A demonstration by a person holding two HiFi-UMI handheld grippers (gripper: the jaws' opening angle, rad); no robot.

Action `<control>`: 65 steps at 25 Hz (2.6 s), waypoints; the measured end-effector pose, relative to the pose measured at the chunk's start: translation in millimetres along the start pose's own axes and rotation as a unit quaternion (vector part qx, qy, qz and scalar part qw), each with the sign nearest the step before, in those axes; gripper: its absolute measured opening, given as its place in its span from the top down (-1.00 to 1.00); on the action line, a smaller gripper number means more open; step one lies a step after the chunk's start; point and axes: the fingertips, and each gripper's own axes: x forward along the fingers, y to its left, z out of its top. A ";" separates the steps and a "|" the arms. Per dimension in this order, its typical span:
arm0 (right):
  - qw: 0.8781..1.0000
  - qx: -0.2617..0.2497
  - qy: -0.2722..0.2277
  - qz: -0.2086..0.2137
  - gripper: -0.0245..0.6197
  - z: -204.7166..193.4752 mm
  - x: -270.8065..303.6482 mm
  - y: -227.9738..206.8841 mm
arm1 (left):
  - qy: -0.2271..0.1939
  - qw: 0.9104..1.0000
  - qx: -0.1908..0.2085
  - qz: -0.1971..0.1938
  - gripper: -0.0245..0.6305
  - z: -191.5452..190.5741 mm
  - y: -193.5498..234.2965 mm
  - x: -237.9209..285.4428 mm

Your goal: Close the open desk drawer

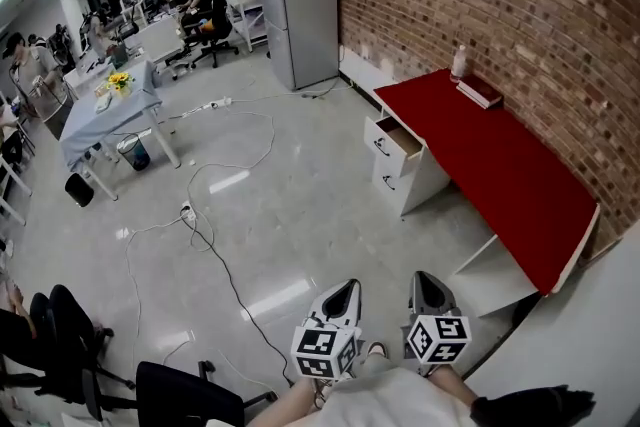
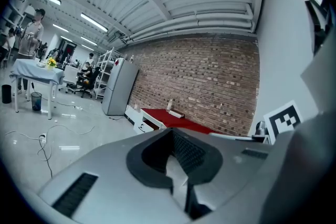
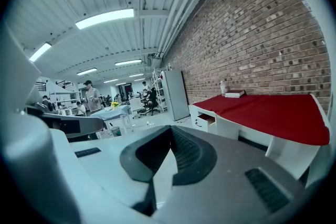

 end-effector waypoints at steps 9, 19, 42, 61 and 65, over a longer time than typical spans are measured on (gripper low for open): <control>1.000 0.004 0.019 -0.005 0.93 -3.5 43.8 -15.5 | 0.010 1.000 -0.011 0.010 0.90 -3.4 24.1 37.1; 1.000 0.000 0.019 0.000 0.93 23.4 104.5 -41.0 | 0.011 1.000 -0.008 0.019 0.90 19.9 42.2 99.7; 1.000 0.014 0.023 0.015 0.93 67.2 225.0 -114.7 | 0.021 0.999 -0.002 0.039 0.90 54.6 65.3 231.1; 0.999 0.020 0.047 -0.009 0.93 66.6 275.0 -156.4 | 0.041 0.999 -0.006 0.019 0.90 58.6 81.5 301.4; 0.998 0.021 0.053 -0.024 0.93 64.4 290.3 -166.3 | 0.046 0.999 -0.005 0.009 0.90 60.7 90.7 319.2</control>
